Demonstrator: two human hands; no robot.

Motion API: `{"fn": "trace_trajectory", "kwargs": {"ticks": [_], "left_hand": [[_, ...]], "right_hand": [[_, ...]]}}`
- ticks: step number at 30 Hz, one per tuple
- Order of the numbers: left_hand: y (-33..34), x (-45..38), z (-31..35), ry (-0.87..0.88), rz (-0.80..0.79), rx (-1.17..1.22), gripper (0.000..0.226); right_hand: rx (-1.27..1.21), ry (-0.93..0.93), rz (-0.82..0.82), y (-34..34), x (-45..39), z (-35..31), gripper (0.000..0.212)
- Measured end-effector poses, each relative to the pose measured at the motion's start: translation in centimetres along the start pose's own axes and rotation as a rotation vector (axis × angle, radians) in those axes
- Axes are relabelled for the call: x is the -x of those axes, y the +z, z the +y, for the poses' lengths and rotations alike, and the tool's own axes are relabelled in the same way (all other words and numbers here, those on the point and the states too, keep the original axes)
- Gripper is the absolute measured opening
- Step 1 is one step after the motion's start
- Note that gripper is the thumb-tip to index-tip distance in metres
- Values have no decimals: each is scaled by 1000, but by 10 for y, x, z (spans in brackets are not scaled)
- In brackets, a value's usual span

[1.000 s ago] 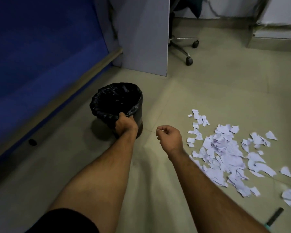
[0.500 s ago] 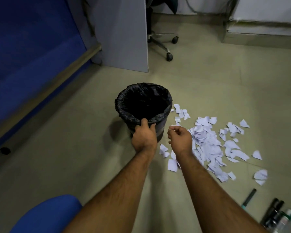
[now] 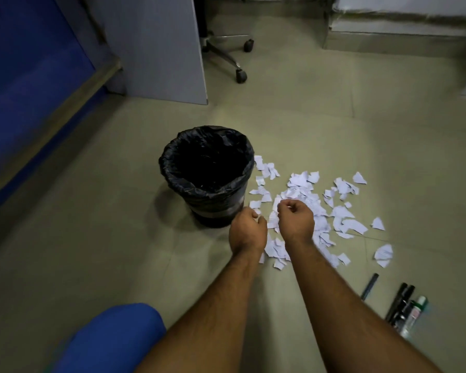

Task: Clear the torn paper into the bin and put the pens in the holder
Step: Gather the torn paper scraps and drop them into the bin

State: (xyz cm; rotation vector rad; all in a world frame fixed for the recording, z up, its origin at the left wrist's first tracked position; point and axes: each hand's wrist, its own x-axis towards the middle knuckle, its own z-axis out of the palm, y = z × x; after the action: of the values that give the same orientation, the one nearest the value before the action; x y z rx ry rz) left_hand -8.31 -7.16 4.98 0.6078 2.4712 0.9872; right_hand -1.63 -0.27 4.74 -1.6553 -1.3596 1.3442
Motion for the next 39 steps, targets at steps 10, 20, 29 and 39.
{"fn": "trace_trajectory", "kwargs": {"ticks": [10,20,29,39], "left_hand": [[87,-30,11,114,-306,-228,40],[194,-92,-17,529,-428,-660,96],[202,-87,-22,662,-435,-744,34],[192,-59,-43,452,-255,-588,20]], "right_hand": [[318,30,102,-24,-42,60,29],[827,-253,3,-39,-132,139,78],[1048,-423,-78,-47,-140,153,47],[497,-213,-51,-37,-124,158,16]]}}
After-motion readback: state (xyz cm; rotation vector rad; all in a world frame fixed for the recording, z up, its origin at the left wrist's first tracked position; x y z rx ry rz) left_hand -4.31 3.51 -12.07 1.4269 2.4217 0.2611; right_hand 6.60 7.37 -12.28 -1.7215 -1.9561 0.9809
